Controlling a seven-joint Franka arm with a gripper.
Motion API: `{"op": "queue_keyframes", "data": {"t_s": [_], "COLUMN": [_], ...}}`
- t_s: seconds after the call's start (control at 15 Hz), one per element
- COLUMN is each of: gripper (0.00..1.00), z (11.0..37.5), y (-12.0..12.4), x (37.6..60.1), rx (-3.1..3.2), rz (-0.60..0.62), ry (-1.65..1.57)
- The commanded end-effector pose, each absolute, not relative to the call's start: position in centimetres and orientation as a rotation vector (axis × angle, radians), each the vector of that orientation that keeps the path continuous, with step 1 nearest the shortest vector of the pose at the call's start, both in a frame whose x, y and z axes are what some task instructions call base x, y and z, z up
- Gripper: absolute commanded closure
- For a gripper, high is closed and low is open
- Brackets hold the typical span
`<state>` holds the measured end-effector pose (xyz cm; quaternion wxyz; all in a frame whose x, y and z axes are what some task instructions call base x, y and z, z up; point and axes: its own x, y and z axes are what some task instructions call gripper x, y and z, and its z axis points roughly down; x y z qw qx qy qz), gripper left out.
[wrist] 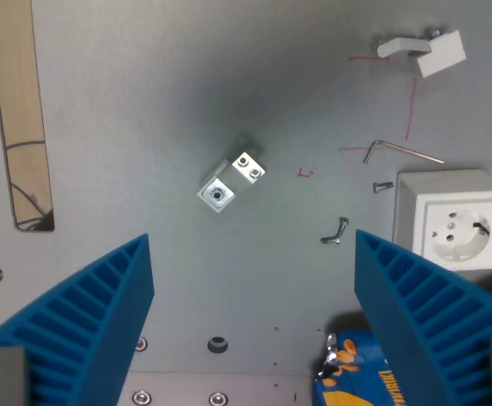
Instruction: Rotate around base negative z
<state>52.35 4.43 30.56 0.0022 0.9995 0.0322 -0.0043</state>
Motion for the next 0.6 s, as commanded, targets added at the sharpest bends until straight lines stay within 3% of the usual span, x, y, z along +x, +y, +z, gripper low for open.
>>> {"op": "queue_keyframes", "data": {"t_s": [0.07, 0.6], "gripper": [0.0, 0.0], "z": [30.68, 30.68], "y": [4.43, 4.43], "x": [52.35, 52.35], "rx": [3.136, 3.125], "rz": [-0.011, -0.012], "ry": [-0.144, -0.311]}}
